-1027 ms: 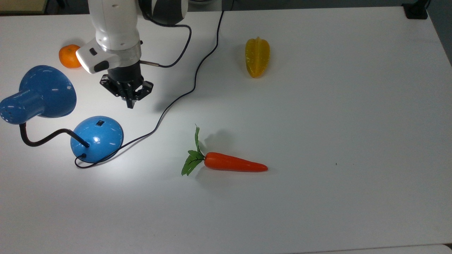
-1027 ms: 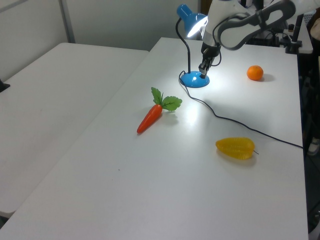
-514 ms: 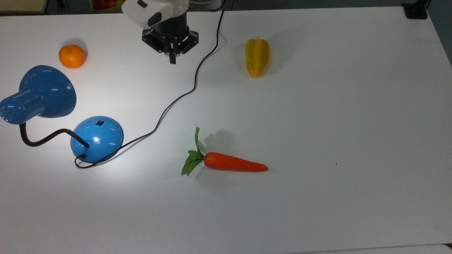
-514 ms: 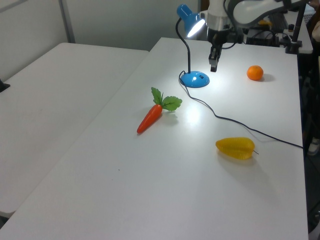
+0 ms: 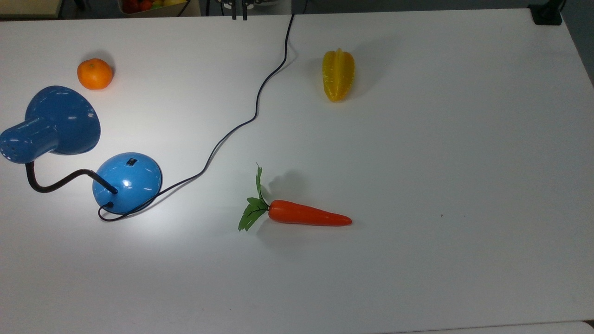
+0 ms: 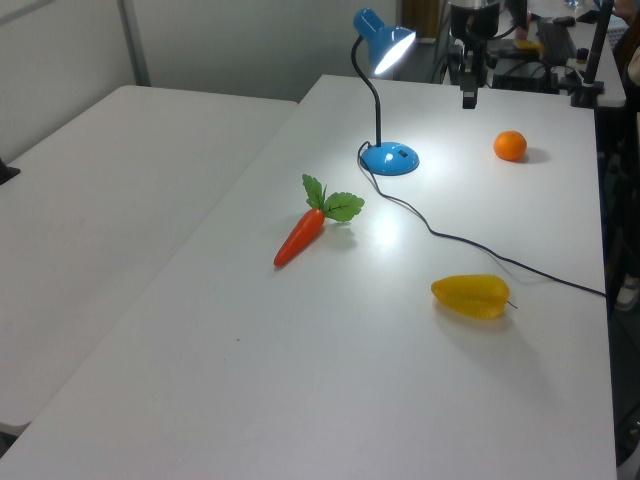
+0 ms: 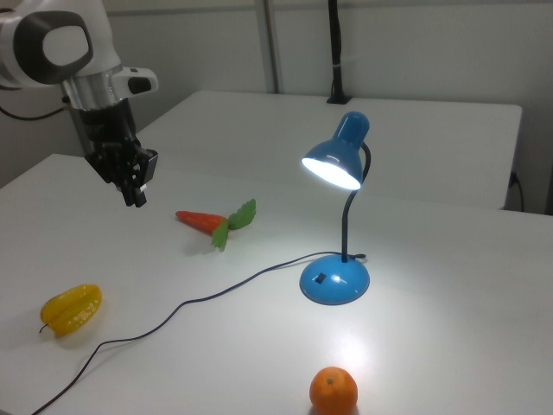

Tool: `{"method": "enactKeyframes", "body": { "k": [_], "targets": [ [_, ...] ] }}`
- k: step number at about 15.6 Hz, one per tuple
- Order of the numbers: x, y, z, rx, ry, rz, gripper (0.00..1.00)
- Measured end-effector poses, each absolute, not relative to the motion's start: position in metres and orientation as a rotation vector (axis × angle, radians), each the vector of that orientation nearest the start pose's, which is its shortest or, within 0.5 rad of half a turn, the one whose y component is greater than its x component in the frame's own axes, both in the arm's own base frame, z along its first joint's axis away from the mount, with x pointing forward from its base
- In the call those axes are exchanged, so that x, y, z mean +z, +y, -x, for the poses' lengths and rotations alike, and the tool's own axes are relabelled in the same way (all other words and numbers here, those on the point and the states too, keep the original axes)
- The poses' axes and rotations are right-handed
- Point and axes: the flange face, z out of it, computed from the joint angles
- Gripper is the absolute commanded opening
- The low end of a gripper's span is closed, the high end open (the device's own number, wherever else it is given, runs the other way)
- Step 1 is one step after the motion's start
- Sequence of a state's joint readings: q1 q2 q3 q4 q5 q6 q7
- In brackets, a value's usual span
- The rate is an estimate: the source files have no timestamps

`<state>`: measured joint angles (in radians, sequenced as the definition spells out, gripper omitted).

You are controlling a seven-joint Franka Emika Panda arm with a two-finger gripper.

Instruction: Turn on desk lamp

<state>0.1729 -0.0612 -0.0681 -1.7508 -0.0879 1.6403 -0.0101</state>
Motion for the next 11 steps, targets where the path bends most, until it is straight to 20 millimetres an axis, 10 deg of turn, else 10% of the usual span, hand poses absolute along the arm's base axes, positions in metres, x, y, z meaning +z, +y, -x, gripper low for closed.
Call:
{"method": "enactKeyframes", "body": {
  "k": [11],
  "targets": [
    [0.591, 0.034, -0.536, 0.062, -0.158, 3.222, 1.0]
  ]
}}
